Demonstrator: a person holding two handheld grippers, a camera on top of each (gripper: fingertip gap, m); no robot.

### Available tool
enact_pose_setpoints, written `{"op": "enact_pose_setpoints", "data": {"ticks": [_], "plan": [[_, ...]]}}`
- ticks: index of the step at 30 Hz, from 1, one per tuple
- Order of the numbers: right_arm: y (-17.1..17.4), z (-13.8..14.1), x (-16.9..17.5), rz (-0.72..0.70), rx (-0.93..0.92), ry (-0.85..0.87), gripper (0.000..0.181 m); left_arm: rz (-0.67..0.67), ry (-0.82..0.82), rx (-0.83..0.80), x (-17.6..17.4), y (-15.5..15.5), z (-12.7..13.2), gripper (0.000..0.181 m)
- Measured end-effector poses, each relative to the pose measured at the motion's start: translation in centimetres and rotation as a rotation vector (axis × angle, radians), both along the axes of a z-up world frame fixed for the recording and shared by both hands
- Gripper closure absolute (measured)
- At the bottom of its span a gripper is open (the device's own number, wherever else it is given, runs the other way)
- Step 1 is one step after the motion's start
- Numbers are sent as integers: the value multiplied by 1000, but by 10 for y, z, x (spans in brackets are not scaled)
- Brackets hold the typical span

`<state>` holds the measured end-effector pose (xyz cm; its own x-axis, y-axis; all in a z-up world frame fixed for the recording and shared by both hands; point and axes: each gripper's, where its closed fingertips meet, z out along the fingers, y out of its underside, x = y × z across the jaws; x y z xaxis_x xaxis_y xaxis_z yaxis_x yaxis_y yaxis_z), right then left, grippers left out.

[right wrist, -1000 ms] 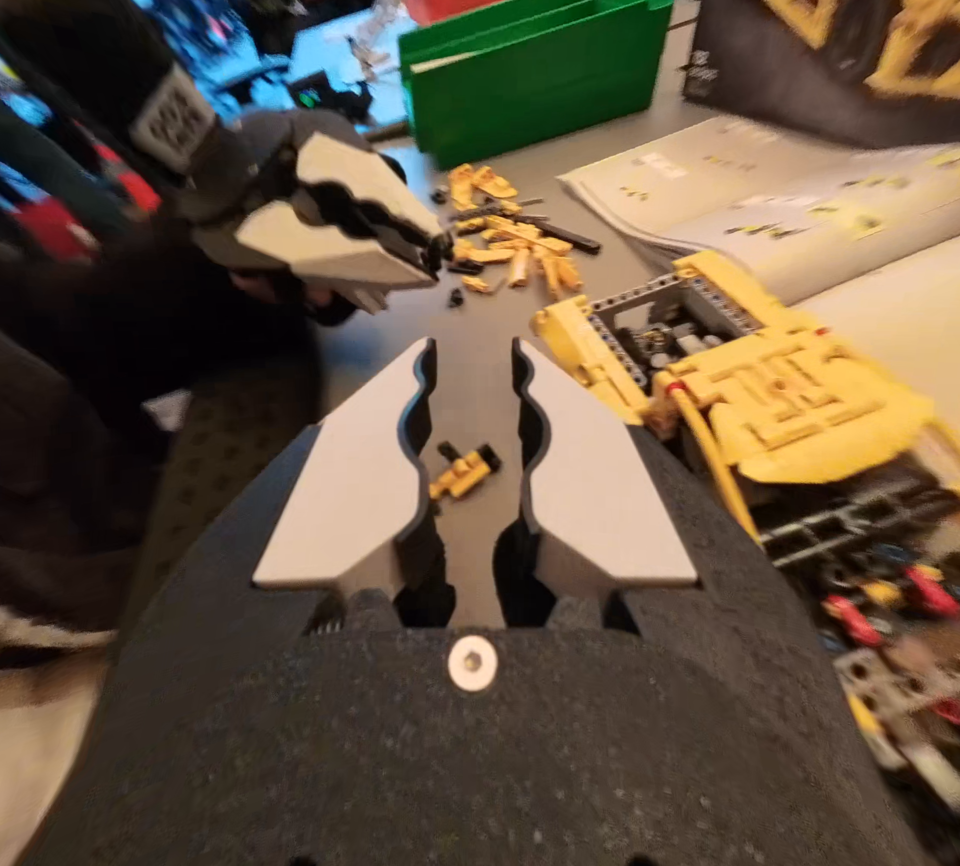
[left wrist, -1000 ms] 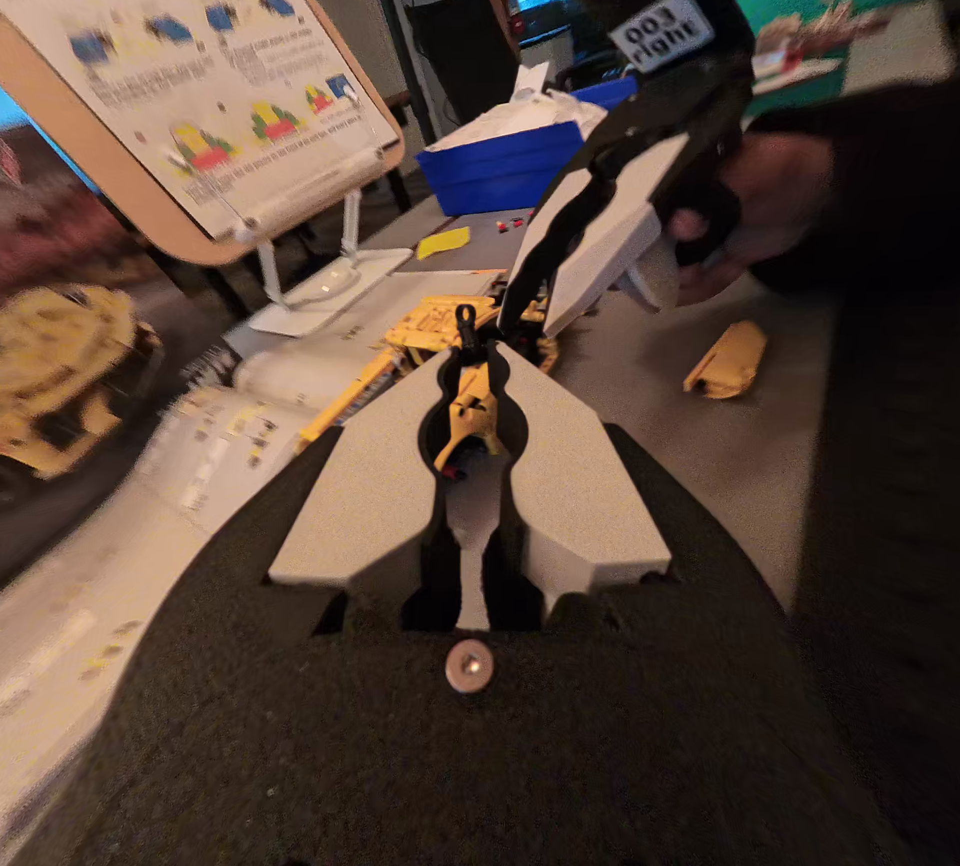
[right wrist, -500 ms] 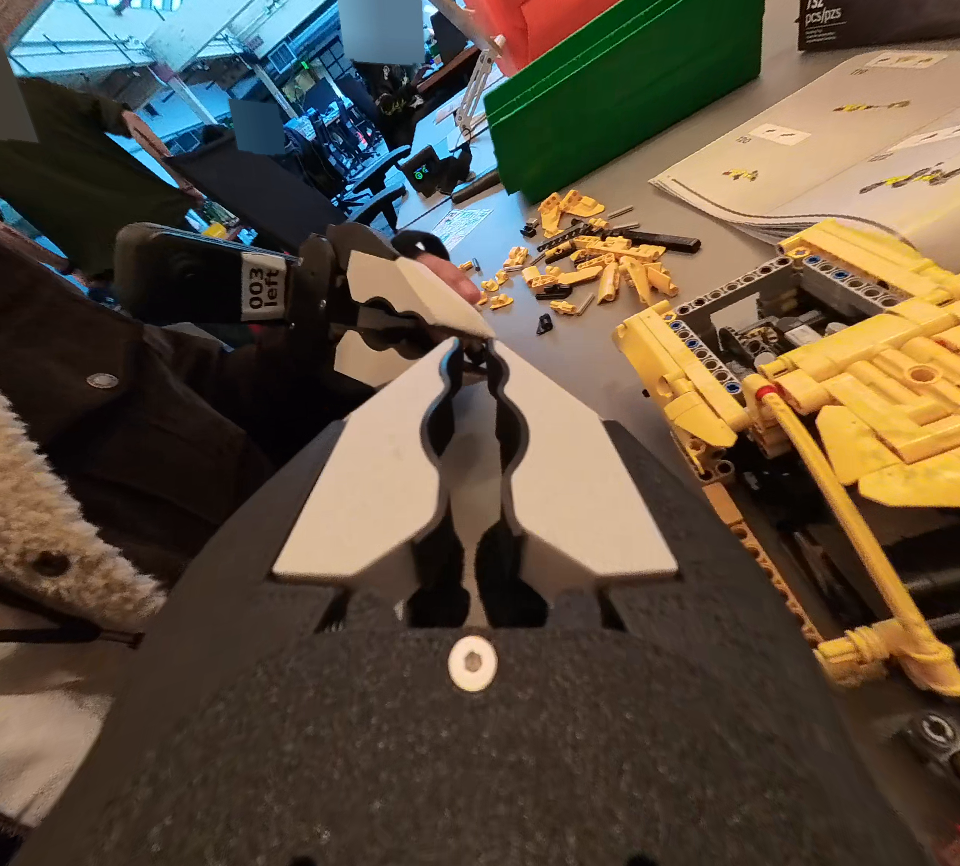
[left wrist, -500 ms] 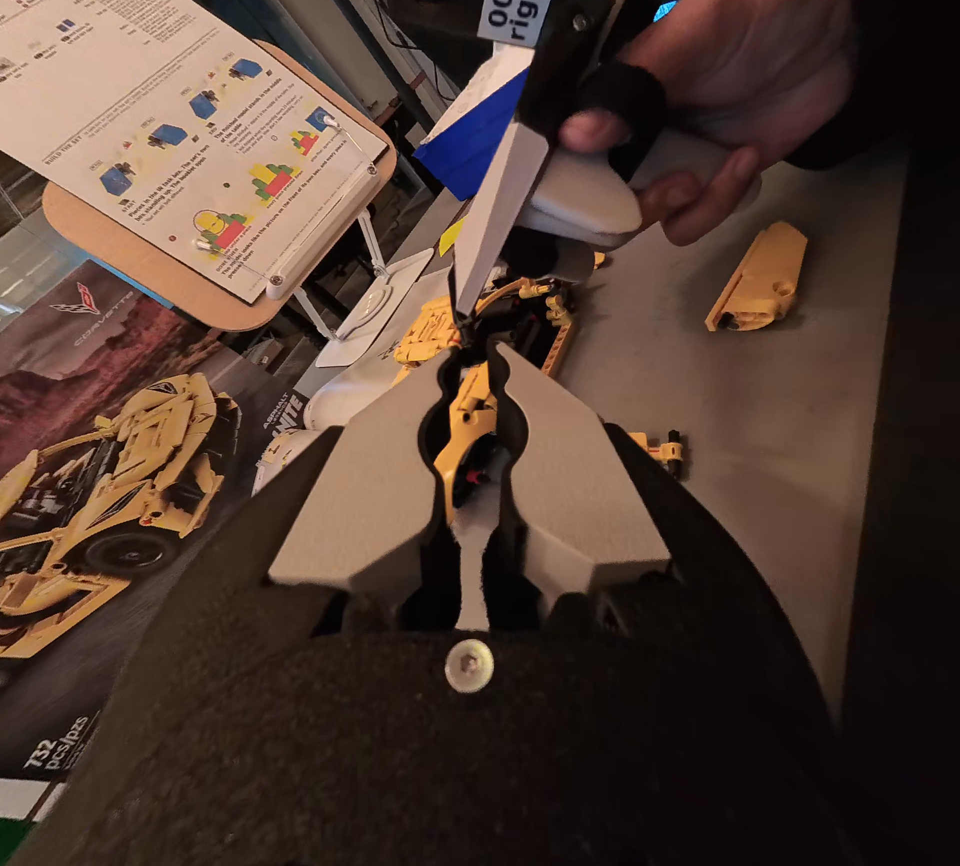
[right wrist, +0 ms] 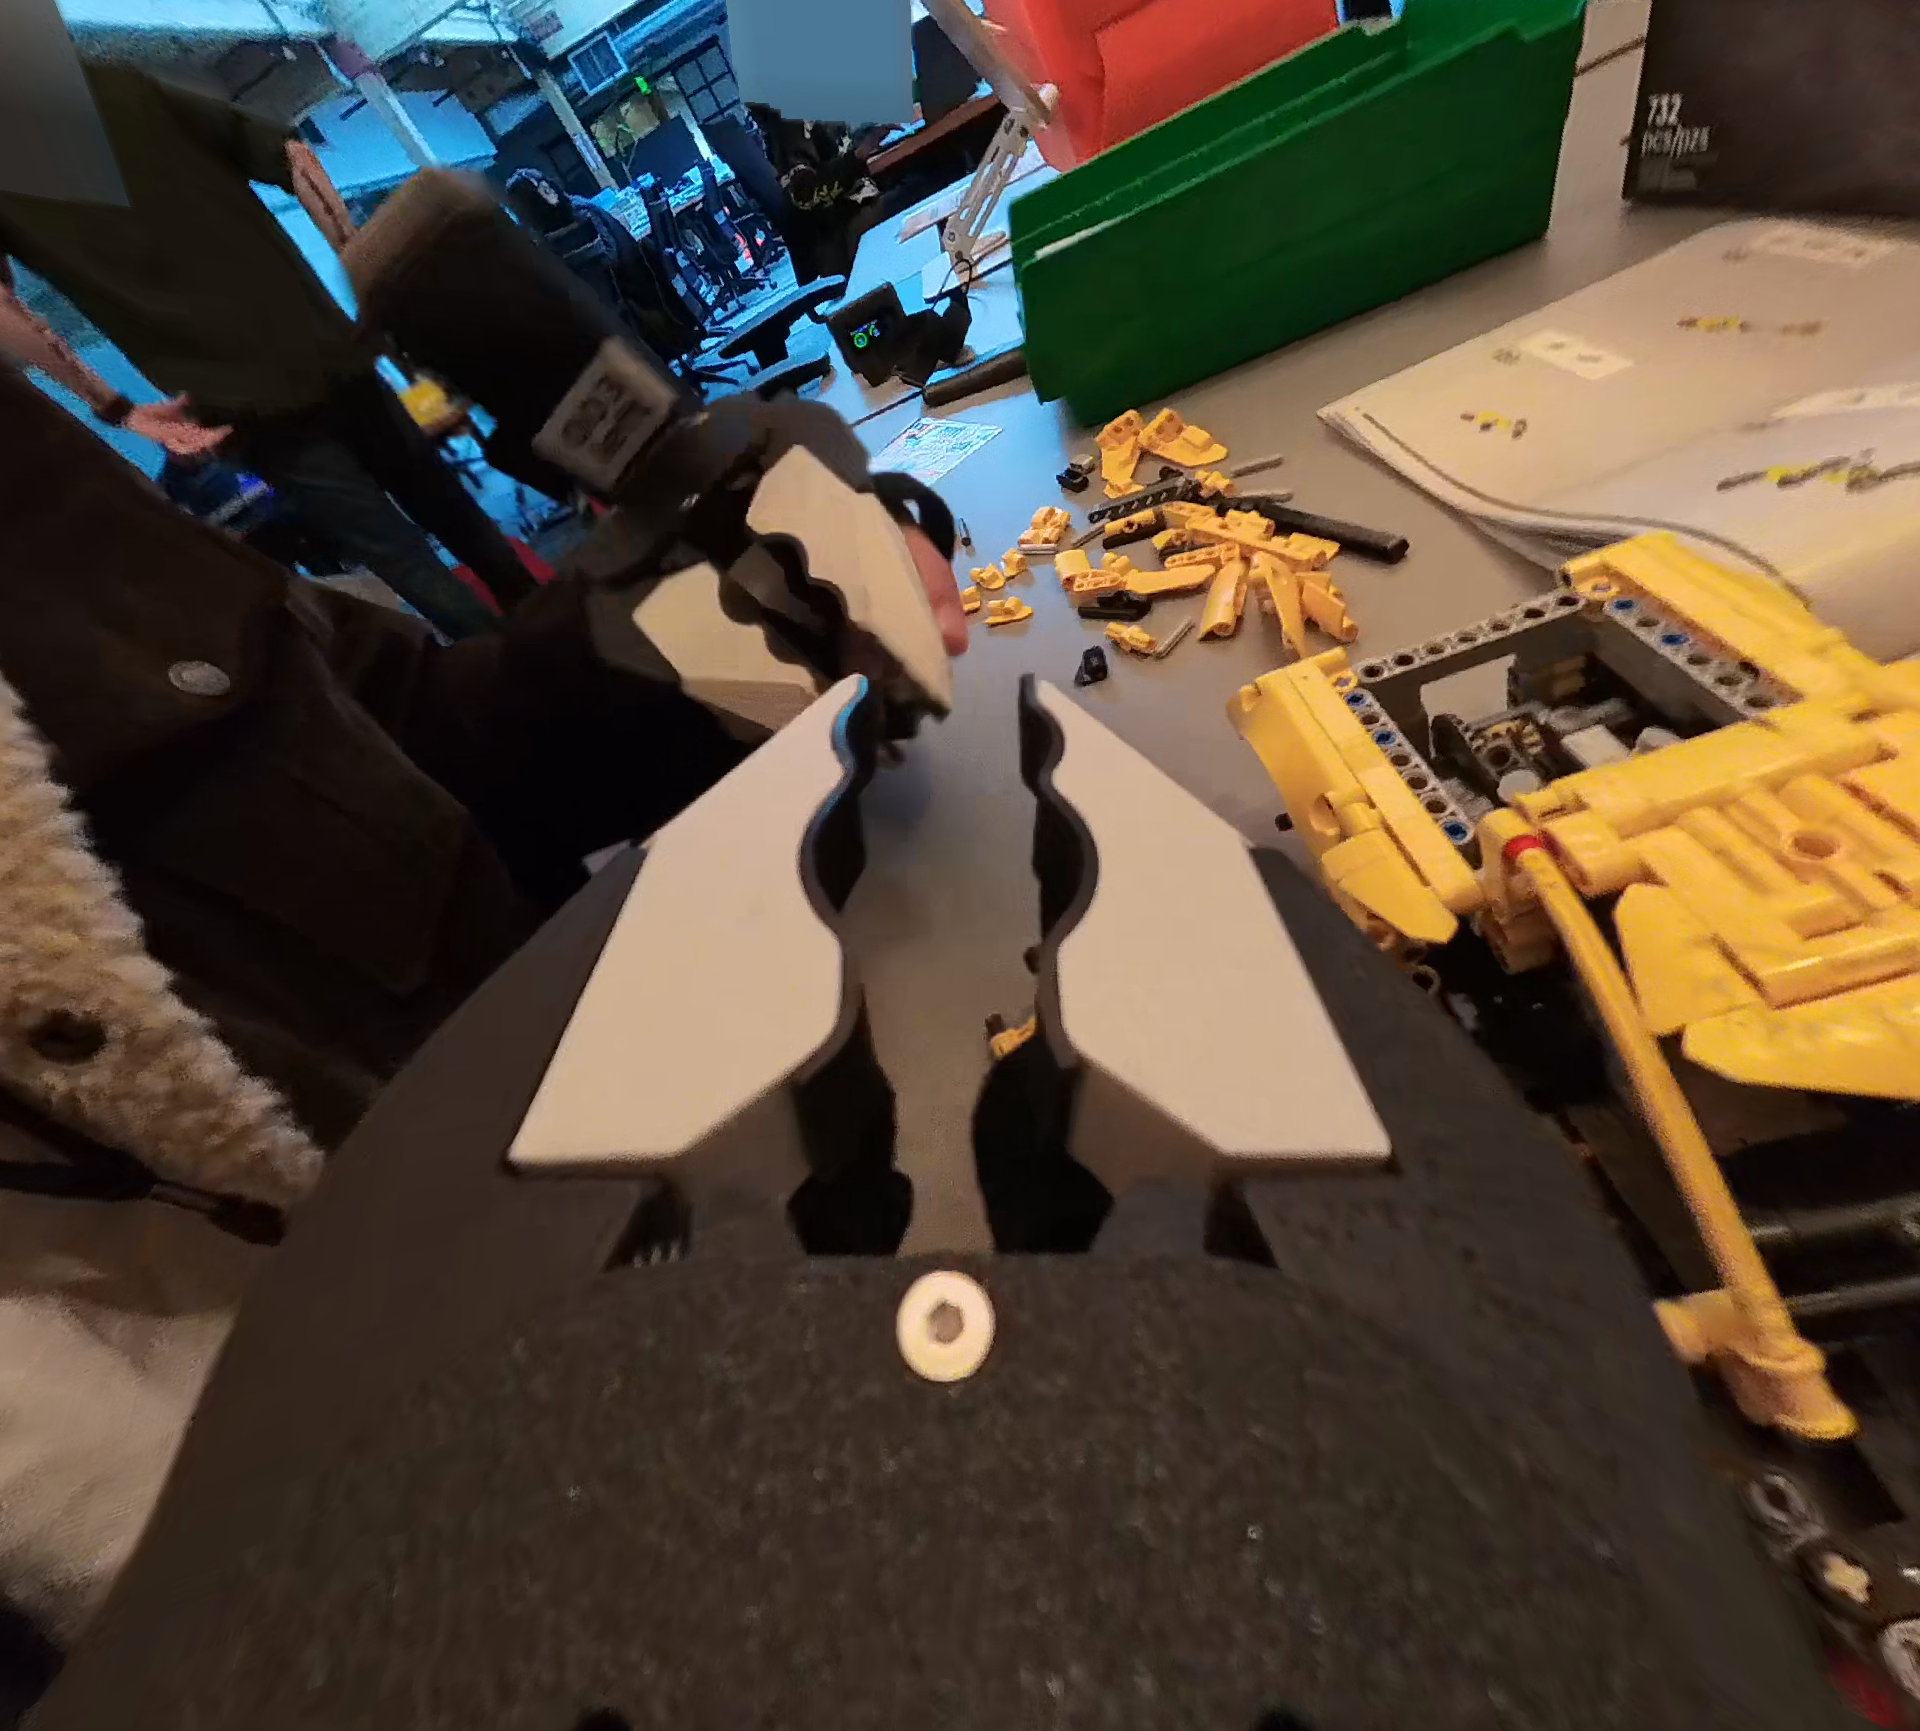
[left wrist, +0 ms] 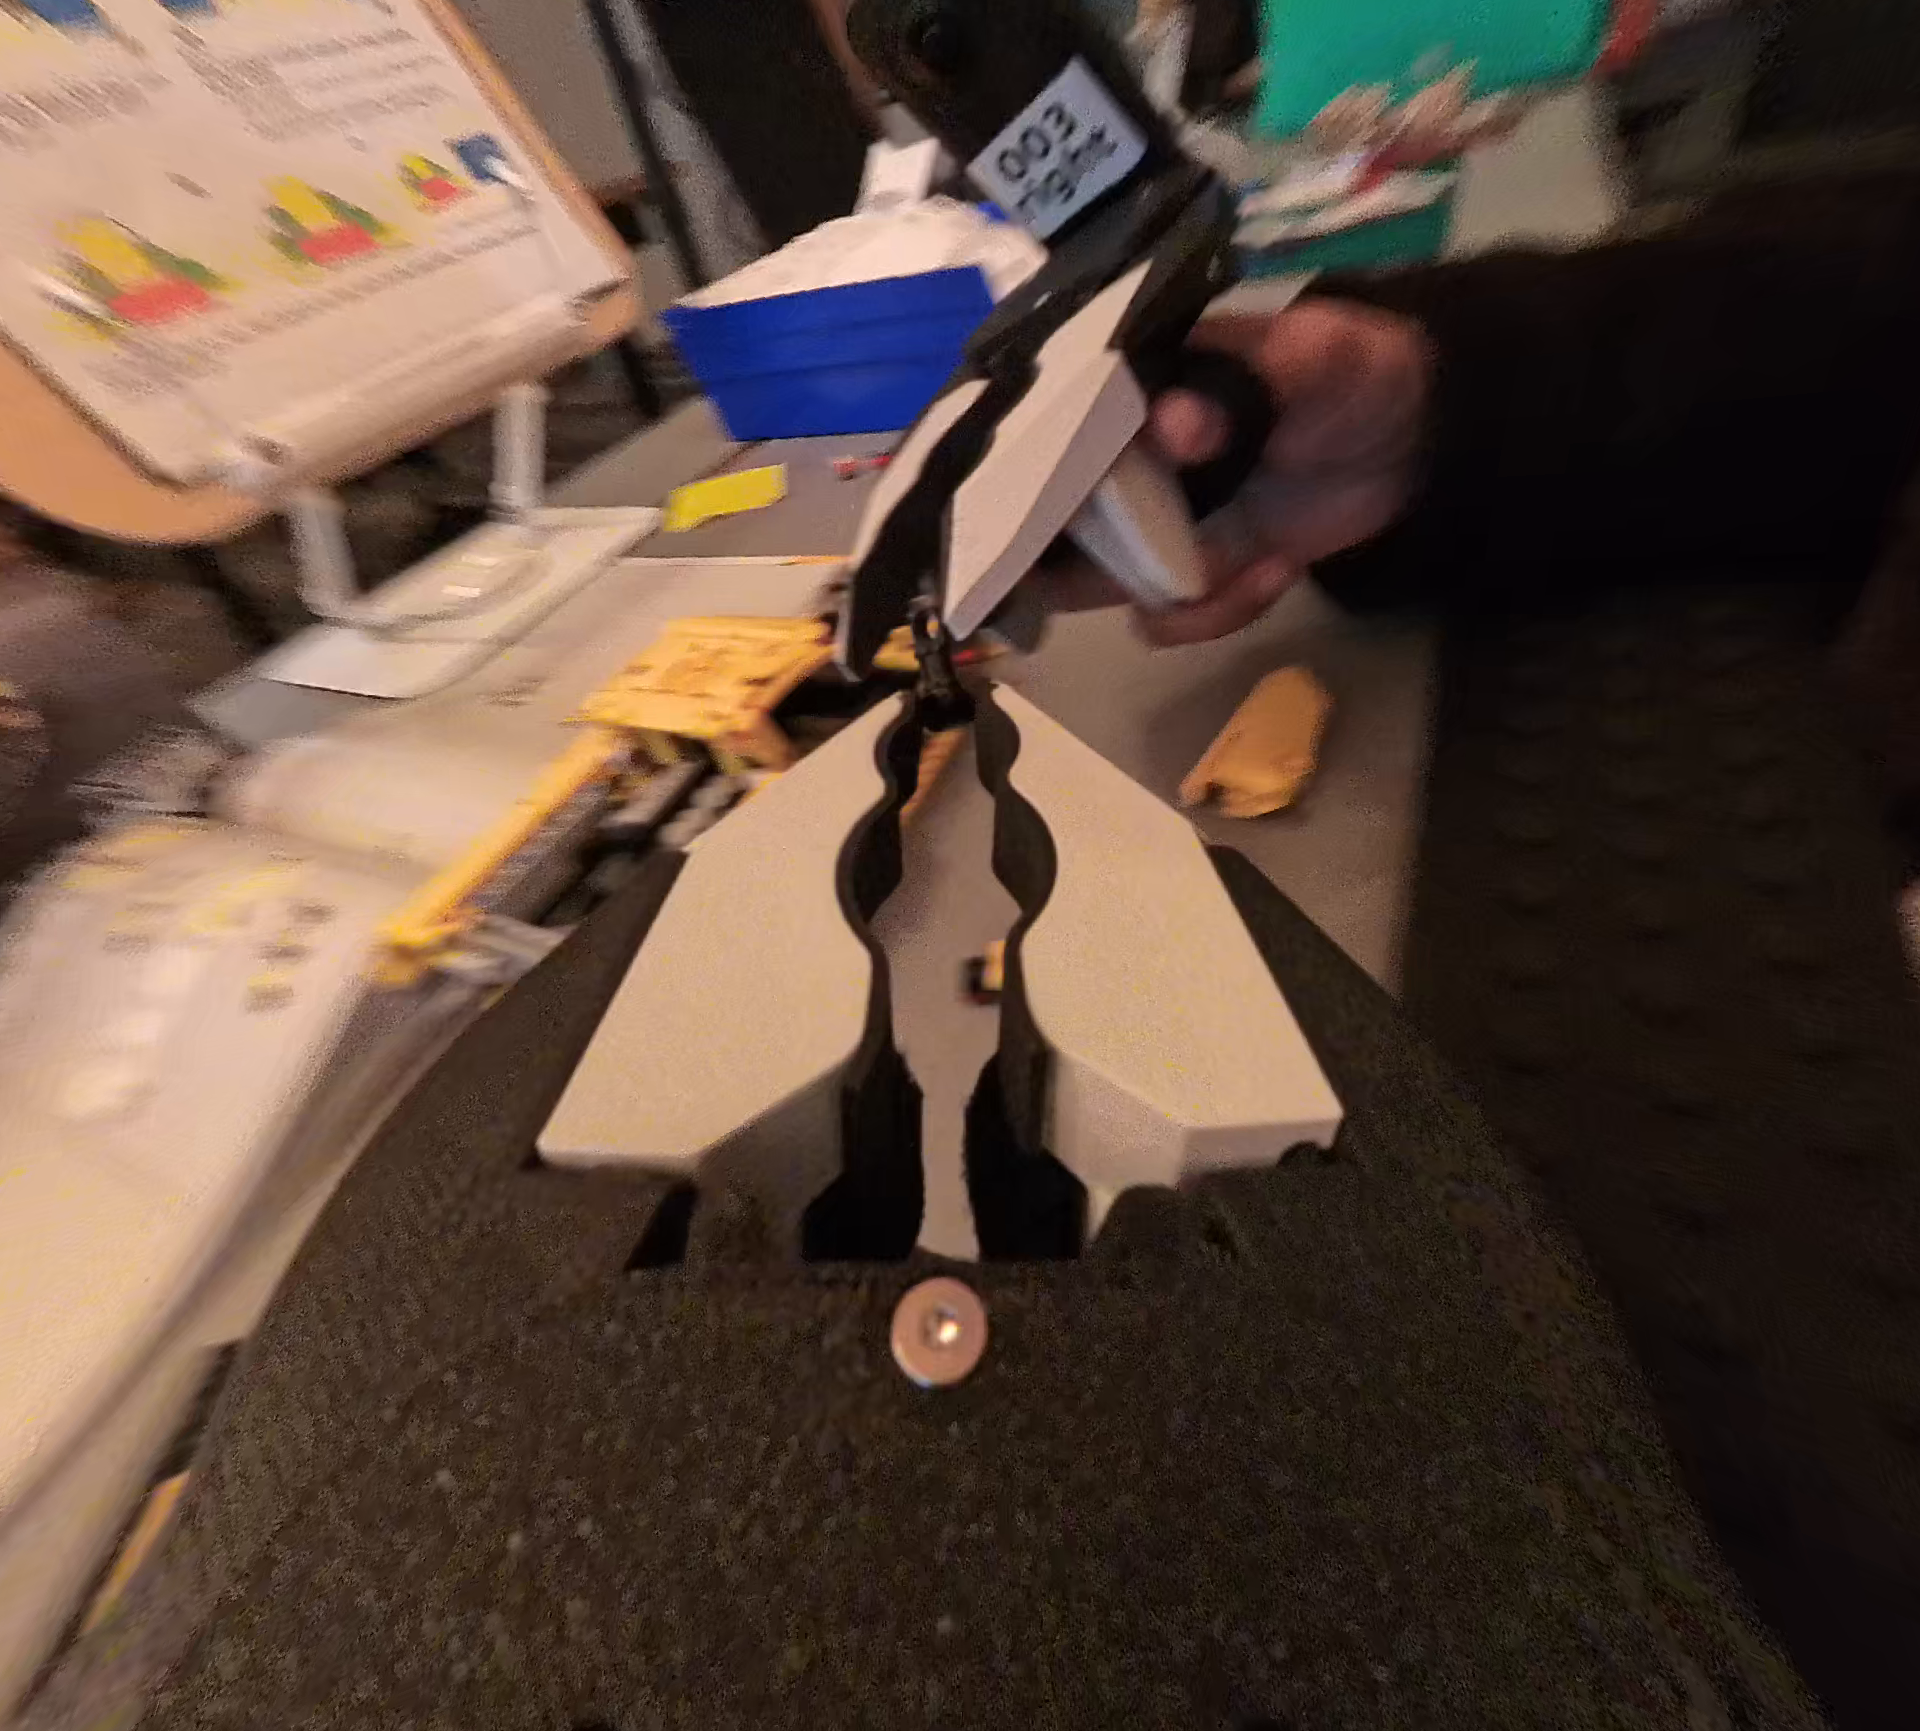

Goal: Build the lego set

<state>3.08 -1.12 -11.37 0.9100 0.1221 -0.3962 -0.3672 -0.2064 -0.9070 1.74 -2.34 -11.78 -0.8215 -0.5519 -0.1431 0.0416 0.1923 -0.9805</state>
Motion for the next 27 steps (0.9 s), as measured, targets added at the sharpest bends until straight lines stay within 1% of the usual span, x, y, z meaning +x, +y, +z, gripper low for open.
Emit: {"op": "enact_pose_setpoints", "data": {"ticks": [2,3,5,6,8,12,14,16,20,27], "plan": [[-4,9,-8,52,46,-54,149,-187,240,-209,-17,-5,11,172],[-6,15,-13,79,85,-71,148,-268,328,-306,-23,-4,20,172],[-9,29,-27,147,168,-106,150,-415,430,-452,-38,0,37,172],[-11,33,-34,183,194,-120,154,-464,466,-490,-42,1,41,172],[-13,38,-48,249,222,-132,157,-500,496,-509,-46,1,42,172],[-14,40,-62,322,239,-108,160,-543,535,-461,-55,-6,34,172],[-15,39,-63,333,235,-101,167,-557,543,-448,-58,-9,33,172],[-16,35,-64,342,207,-104,177,-567,545,-440,-60,-9,32,172],[-18,31,-65,366,177,-67,177,-568,554,-433,-60,-10,30,172],[-18,28,-67,369,168,-107,177,-580,583,-435,-61,-11,28,172]]}}
